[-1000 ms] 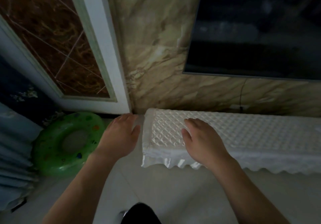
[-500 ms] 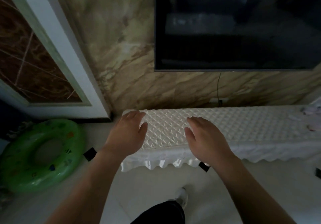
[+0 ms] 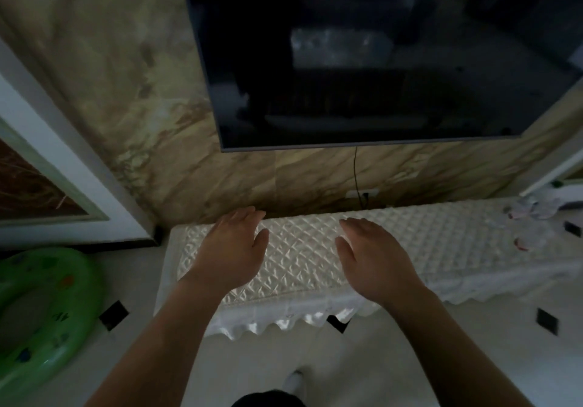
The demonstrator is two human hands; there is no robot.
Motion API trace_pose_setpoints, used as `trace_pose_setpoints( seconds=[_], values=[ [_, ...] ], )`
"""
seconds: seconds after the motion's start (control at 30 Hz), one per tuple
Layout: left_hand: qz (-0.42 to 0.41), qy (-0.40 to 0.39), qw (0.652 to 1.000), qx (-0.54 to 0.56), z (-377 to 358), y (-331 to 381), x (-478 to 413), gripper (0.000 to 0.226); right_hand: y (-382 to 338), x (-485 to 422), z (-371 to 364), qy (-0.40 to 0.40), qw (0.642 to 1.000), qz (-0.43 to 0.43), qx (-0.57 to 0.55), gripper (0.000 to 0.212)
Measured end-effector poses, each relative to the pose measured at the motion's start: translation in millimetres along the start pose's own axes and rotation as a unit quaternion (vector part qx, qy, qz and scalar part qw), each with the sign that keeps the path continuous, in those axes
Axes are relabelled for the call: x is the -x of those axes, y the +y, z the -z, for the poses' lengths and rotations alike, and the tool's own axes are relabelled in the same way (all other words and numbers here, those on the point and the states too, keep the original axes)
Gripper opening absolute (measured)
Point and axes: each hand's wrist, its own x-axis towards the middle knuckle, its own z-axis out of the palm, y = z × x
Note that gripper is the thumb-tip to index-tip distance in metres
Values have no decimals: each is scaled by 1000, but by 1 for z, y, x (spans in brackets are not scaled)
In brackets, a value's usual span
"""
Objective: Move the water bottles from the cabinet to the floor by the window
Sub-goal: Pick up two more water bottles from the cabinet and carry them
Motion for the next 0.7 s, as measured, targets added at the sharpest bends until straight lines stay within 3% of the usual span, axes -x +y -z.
trace_pose_setpoints(
  seconds=[0.4, 0.7],
  values=[
    [6, -16, 1000, -26, -27, 98, -42, 45, 112, -16, 29, 1, 999, -19, -38, 47],
    [-16, 13, 999, -47, -76, 231, -61, 46, 248, 0, 65, 0, 998, -10, -54, 47]
  ],
)
